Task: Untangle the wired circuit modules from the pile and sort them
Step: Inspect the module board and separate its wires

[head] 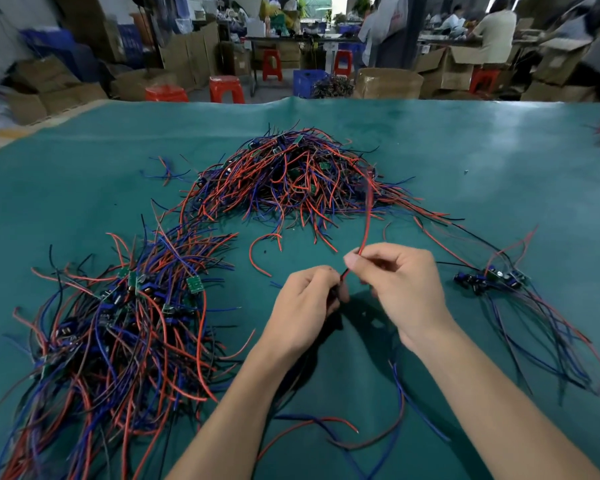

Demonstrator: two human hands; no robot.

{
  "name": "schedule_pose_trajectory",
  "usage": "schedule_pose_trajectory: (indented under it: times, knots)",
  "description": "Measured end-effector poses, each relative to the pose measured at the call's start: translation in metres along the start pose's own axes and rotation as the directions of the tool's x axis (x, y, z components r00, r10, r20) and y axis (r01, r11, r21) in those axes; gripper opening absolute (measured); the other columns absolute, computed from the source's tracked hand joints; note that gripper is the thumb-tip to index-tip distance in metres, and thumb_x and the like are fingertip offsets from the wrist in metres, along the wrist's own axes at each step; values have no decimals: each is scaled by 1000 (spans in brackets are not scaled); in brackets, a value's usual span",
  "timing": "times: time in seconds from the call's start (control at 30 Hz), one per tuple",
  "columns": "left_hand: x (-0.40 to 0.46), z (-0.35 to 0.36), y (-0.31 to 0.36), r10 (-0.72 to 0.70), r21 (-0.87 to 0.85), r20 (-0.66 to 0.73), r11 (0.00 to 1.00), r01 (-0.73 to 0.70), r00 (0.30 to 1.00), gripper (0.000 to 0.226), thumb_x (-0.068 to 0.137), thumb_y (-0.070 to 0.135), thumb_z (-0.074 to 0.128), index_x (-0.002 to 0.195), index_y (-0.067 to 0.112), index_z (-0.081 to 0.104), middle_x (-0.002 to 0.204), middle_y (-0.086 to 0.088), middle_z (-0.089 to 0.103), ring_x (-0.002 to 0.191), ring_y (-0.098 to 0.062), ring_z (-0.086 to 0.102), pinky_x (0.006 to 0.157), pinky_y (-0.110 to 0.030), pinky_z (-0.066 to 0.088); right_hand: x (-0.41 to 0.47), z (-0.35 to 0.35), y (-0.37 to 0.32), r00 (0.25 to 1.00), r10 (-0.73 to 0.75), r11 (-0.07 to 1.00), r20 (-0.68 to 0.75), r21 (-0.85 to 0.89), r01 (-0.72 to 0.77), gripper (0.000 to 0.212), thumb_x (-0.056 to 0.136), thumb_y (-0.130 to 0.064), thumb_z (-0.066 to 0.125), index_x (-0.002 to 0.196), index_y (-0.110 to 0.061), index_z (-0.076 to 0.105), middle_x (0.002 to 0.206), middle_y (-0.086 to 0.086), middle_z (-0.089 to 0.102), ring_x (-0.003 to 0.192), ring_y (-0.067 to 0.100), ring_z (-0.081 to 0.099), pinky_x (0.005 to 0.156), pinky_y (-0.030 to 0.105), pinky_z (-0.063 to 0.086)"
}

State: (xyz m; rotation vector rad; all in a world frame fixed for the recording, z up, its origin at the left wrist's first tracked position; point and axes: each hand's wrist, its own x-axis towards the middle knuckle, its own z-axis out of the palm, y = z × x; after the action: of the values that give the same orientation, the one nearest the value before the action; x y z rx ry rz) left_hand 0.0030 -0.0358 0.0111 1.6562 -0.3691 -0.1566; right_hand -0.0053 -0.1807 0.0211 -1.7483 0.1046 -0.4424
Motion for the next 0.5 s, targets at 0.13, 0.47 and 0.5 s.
schedule_pose_trajectory:
  times: [0.13,0.47,0.5]
  knots:
    - [0,1,0,29,60,14,998,-30,999,30,84,29,42,61,18,59,48,9,41,47,-7,34,46,-19,26,12,-18,1,965,-138,986,-224,-122,112,11,77,-34,78,67,-33,74,76,-7,74,72,13,66,74,39,54]
    - [0,4,-7,32,157,-7,987,-30,999,29,88,39,43,79,22,65,49,15,46,49,-1,40,53,-27,31,25,-46,3,780,-57,994,-623,35,101,8,85,-37,72,79,-31,72,73,-7,68,63,17,60,63,41,52]
    - [0,3,-8,28,137,-36,990,-23,999,29,91,38,43,83,22,66,52,16,49,52,-3,43,56,-30,34,25,-44,4,783,-21,993,-622,81,91,9,86,-36,71,81,-29,71,73,-4,67,61,17,57,58,38,48]
